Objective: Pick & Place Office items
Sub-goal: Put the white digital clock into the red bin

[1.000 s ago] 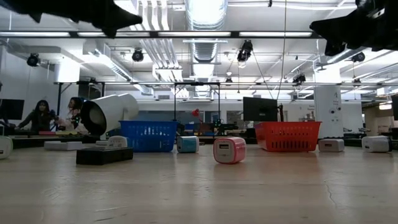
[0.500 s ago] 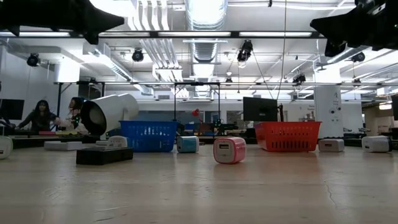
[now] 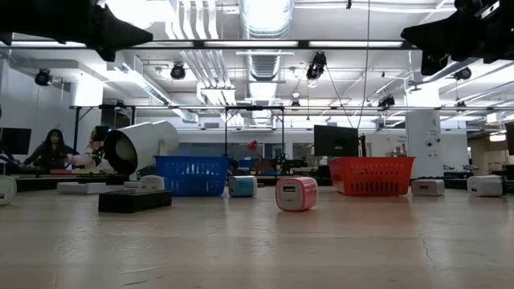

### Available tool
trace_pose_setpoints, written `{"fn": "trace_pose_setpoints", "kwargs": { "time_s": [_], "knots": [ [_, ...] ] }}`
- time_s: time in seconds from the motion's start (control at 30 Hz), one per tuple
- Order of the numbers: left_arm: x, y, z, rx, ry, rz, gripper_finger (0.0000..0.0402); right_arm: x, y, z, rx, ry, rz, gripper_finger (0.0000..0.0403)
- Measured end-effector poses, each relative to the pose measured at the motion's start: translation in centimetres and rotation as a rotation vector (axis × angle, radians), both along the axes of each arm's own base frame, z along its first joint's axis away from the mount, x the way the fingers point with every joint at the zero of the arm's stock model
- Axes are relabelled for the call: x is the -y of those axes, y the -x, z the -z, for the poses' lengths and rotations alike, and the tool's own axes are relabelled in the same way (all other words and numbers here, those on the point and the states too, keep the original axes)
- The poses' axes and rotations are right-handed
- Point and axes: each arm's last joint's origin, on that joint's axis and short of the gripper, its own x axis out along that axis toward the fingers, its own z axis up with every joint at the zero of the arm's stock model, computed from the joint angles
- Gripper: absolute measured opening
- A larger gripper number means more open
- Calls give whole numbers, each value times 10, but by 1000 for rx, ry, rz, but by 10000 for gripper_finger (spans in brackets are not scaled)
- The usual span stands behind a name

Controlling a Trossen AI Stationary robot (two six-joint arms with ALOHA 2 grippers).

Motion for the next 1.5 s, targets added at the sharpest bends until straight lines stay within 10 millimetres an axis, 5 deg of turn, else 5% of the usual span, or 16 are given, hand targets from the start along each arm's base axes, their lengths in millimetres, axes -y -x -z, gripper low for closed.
{"fn": "trace_pose_setpoints", "kwargs": {
  "time_s": [0.3,1.5],
  "knots": [
    [2,17,-4,55,1,-1,1,0,0,-1,3,7,5,8],
    [0,6,0,11,10,-33,8,0,0,0,-3,-1,4,8]
  ]
}}
